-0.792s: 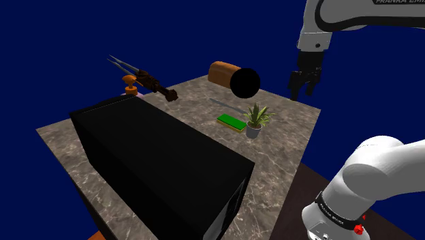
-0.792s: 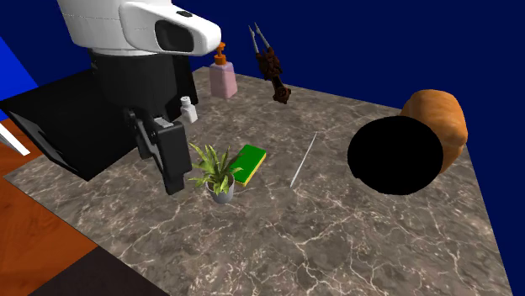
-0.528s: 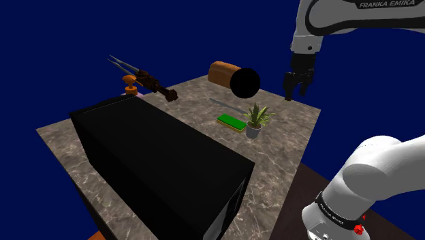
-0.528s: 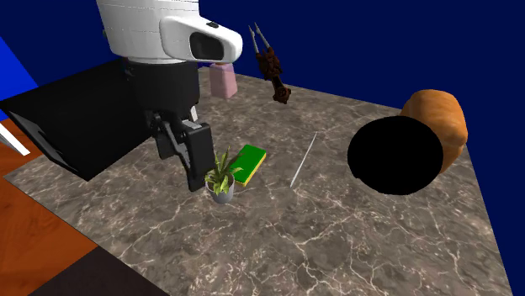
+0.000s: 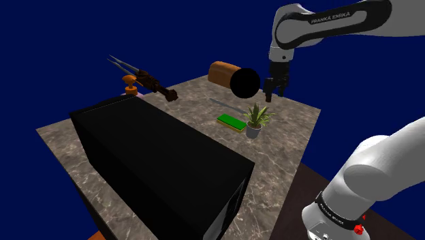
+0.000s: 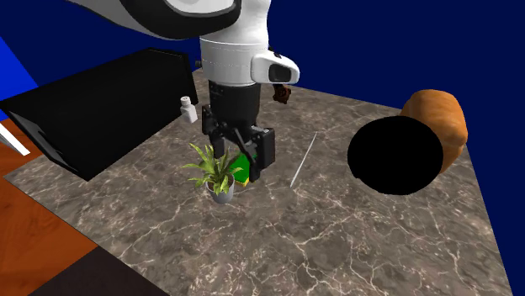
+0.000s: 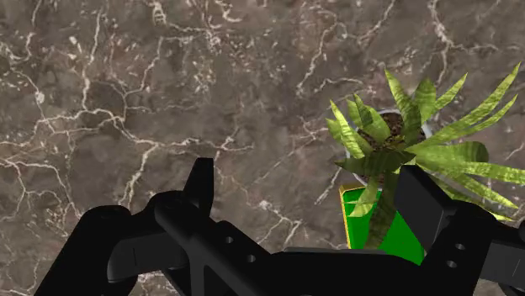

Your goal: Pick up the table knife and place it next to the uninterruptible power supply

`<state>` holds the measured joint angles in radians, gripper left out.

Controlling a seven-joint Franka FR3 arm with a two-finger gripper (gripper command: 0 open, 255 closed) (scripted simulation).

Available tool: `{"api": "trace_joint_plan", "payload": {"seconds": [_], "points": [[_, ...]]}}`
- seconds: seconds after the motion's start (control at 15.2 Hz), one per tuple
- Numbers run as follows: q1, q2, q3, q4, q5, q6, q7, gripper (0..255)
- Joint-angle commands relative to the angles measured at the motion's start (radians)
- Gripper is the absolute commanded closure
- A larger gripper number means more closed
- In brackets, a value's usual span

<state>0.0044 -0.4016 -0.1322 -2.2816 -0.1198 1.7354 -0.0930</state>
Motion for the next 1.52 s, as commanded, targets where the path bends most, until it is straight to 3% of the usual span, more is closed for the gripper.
{"api": "trace_joint_plan", "payload": {"seconds": [0.0,0.66,1.25,1.45], "points": [[0.007,0.079,-0.007,0.050,0.004,0.033,-0.026,0],[0.021,0.464,-0.026,0.316,0.045,0.163,-0.159,0],[0.008,0.814,-0.004,0.667,0.088,0.171,-0.260,0],[0.006,0.821,-0.004,0.637,0.088,0.208,-0.260,0]]}}
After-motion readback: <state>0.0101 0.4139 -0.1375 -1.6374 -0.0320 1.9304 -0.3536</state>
